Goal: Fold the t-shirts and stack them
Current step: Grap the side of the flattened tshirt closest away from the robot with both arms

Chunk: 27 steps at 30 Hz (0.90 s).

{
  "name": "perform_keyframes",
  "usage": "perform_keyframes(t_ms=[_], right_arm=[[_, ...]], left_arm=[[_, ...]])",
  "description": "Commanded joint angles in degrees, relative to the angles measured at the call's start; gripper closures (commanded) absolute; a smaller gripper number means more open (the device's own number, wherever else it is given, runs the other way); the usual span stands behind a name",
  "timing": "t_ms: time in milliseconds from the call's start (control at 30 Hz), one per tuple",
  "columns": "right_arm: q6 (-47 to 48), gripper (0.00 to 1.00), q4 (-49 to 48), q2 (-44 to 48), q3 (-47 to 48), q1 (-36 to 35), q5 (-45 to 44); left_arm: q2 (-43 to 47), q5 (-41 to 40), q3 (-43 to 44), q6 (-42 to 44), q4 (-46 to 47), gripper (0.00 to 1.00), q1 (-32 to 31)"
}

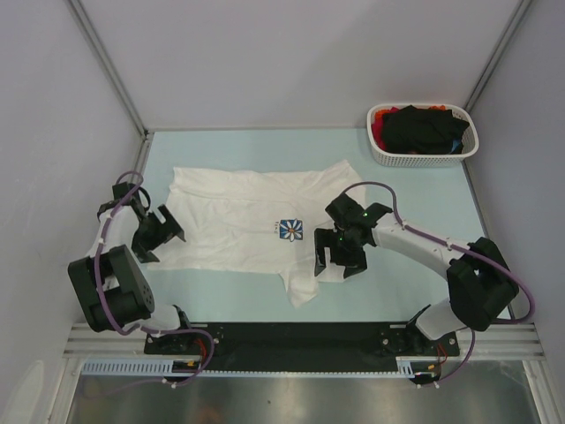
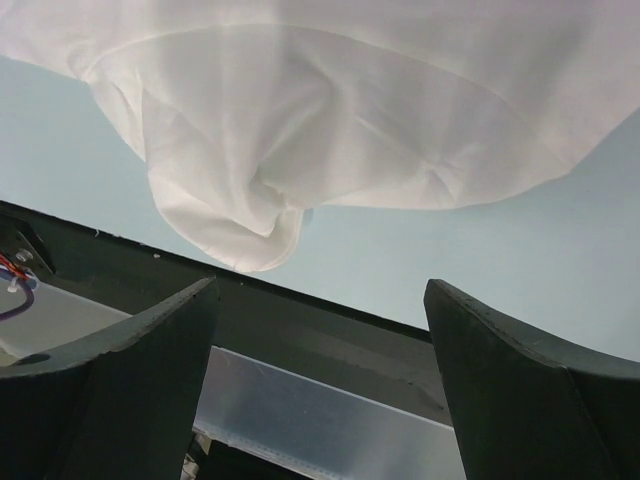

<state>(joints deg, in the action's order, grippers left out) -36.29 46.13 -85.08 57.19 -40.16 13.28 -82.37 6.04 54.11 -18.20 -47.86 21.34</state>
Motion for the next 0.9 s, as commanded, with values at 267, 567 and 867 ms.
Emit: perform_keyframes(t_ms=[267, 567, 867], right_arm=[[5.44, 0.13, -0.78, -9.83, 5.12, 1.85, 7.72], [8.61, 0.17, 2.02, -14.33, 10.13, 0.17, 14.93], [6.42, 0.18, 3.89, -10.11, 3.83, -0.70, 18.18]], left_arm=[[-6.21, -7.61, 6.79, -2.45, 0.40, 0.00, -0.16], [-13.69, -10.00, 11.64, -2.81, -3.29, 0.00, -0.07], [-17.21, -10.17, 7.07, -2.90, -1.72, 0.00, -0.07]])
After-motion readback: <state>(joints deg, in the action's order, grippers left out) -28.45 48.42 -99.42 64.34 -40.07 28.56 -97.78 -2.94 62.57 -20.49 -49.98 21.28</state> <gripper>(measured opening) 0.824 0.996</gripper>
